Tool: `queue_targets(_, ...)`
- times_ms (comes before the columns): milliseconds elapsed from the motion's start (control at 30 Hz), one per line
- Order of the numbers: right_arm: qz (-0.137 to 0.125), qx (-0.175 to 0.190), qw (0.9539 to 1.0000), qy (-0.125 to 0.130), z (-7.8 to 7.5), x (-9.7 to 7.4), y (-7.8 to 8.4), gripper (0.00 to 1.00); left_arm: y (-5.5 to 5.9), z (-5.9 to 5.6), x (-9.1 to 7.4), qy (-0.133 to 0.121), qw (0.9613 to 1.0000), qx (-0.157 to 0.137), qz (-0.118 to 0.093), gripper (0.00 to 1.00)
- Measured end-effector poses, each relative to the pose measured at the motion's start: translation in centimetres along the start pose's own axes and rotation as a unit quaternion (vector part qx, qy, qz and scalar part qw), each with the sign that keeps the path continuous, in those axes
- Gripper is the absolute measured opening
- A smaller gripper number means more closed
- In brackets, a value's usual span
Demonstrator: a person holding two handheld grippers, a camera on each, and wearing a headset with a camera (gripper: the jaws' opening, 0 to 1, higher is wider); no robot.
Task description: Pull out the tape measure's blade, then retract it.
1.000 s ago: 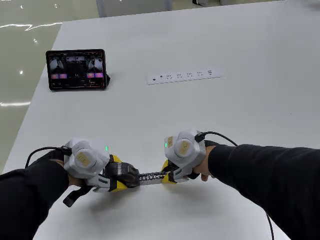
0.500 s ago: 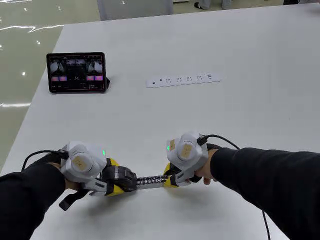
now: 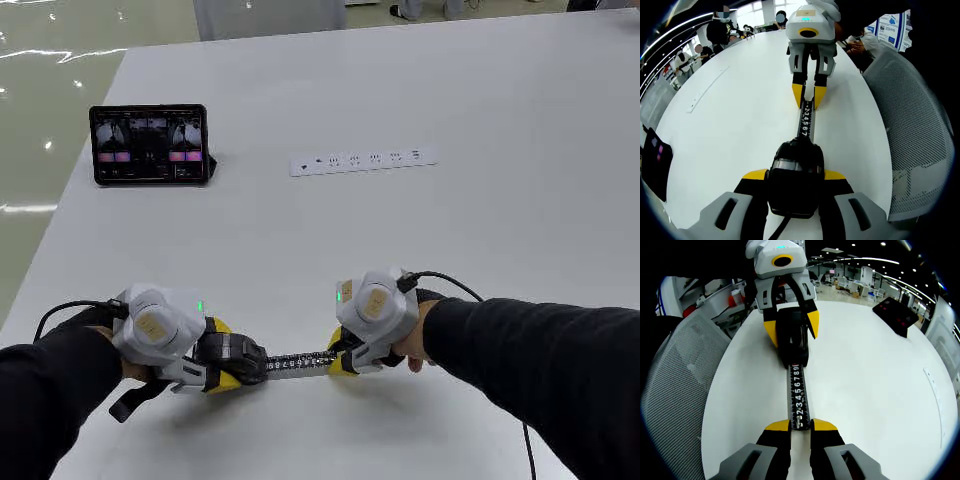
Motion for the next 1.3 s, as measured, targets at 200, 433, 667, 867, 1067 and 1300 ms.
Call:
queue_targets(200,0.001,0.001,1.0000,0.001,-0.1,-0.1,0.3,0.10,0.0,0.0,0.0,-0.001,1.0000,0.001,0.001,0.34)
queue_targets(433,0.002,0.003,1.0000,0.002,-0.2,-0.2,0.5,0.10,-0.1,0.0,0.1,0.000,1.0000,0.002,0.001,0.34)
queue_targets(667,0.001,0.001,1.0000,0.002,-0.3,-0.3,0.7,0.10,-0.1,-0.1,0.1,0.000,1.0000,0.002,0.000,0.34)
queue_targets(867,0.003,0.004,1.0000,0.004,-0.3,-0.5,1.0,0.10,-0.1,-0.1,0.0,-0.001,1.0000,0.002,-0.001,0.34)
queue_targets(1067,0.004,0.004,1.0000,0.007,-0.3,-0.7,1.3,0.10,-0.1,-0.1,0.0,-0.001,1.0000,0.005,-0.003,0.34)
queue_targets(1300,0.005,0.006,0.9999,0.009,-0.4,-1.1,1.7,0.10,0.0,0.0,0.1,-0.001,1.0000,0.008,-0.006,0.34)
Point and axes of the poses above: the centre of the closed fingertips' face, and the gripper's own axes: x roughly forward along the fingers, z roughly to its left, y roughly out of its underside, the point moved 3 cm from there along -x, roughly backward along the fingers, and after that the axes turned 12 degrees about y, right-handed, at the moved point
